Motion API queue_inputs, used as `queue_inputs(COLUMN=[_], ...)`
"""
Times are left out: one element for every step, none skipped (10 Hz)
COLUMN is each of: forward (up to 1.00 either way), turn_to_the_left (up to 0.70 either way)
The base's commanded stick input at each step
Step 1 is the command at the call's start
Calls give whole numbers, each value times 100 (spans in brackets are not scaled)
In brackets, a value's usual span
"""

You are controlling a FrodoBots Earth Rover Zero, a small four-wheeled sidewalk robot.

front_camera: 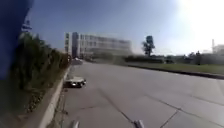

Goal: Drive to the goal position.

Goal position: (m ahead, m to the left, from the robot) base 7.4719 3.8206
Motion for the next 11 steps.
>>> queue_inputs(forward=[0,41,70,70,70,70,70,70,70,70,70], turn_to_the_left=[-70,-49,-35,-35,-14,2,3,0,3,6,0])
